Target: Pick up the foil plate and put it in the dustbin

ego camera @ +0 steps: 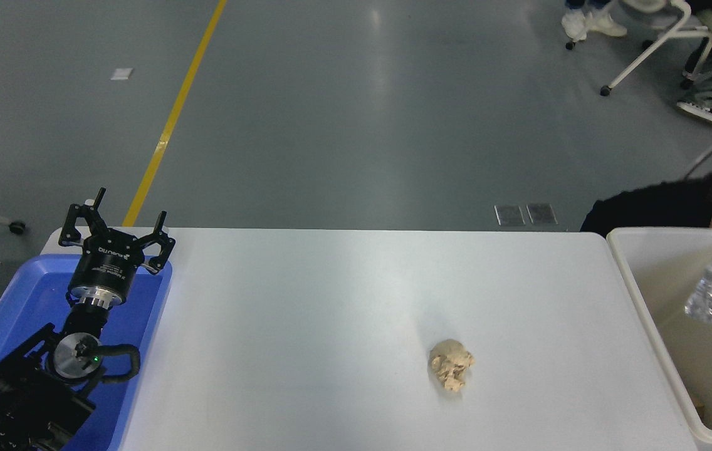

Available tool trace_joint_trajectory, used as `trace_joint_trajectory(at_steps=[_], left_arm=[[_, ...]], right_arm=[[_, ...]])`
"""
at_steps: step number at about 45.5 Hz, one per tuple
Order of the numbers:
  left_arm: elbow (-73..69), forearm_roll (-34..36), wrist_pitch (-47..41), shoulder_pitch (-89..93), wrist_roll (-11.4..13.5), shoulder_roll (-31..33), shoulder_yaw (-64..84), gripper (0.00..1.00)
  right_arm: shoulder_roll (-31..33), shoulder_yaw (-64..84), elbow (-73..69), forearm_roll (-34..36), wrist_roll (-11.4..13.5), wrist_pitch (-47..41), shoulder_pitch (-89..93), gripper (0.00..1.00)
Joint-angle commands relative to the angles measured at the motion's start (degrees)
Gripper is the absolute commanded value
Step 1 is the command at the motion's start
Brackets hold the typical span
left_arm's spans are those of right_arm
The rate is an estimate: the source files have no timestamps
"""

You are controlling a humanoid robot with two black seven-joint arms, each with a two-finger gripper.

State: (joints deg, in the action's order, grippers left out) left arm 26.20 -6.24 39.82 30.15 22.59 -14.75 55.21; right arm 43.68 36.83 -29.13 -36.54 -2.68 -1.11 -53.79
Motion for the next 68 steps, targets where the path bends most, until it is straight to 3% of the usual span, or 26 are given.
trace_joint_trajectory(at_steps=[1,14,15,16,17,35,41,49,53,57,63,68], left_arm=[[0.0,0.0,0.0,0.0,0.0,0.0,0.1,1.00],[0.0,0.0,0.0,0.0,0.0,0.0,0.0,1.00],[0.0,0.0,0.0,0.0,0.0,0.0,0.1,1.00],[0.0,0.0,0.0,0.0,0.0,0.0,0.1,1.00],[0.0,0.0,0.0,0.0,0.0,0.0,0.1,1.00],[0.1,0.1,0.0,0.2,-0.1,0.1,0.0,1.00],[0.1,0.1,0.1,0.2,-0.2,0.1,0.0,1.00],[0.1,0.2,0.1,0.2,-0.3,0.0,0.0,1.00],[0.1,0.1,0.2,0.2,-0.3,0.0,0.0,1.00],[0.1,0.2,0.1,0.2,-0.3,0.0,0.0,1.00],[0.1,0.1,0.1,0.2,-0.3,0.0,0.0,1.00],[0.0,0.0,0.0,0.1,-0.1,0.0,0.0,1.00]], right_arm=[[-7.8,-7.8,9.0,-0.3,0.0,4.2,13.7,0.00],[-9.1,-7.3,13.5,-0.8,0.0,4.2,14.3,0.02],[-9.2,-7.3,13.7,-0.7,0.0,4.1,14.3,0.23],[-9.3,-7.3,13.8,-0.7,0.0,4.1,14.2,0.79],[-9.4,-7.3,13.7,-0.7,0.0,4.0,14.1,1.00],[-8.1,-7.2,9.7,-1.6,0.0,2.5,6.2,1.00],[-2.2,-5.4,-1.6,-8.1,0.0,-0.7,-4.4,1.00],[2.8,9.4,-20.1,-8.2,0.0,-7.1,-27.2,1.00],[3.7,19.1,-32.5,-3.6,-0.1,-14.3,-41.4,1.00],[1.9,26.7,-43.7,7.2,-0.2,-20.8,-54.5,1.00],[-5.9,33.0,-56.8,23.9,-0.2,-31.0,-70.6,1.00],[-13.9,33.2,-62.6,32.6,-0.2,-39.6,-78.9,1.00]])
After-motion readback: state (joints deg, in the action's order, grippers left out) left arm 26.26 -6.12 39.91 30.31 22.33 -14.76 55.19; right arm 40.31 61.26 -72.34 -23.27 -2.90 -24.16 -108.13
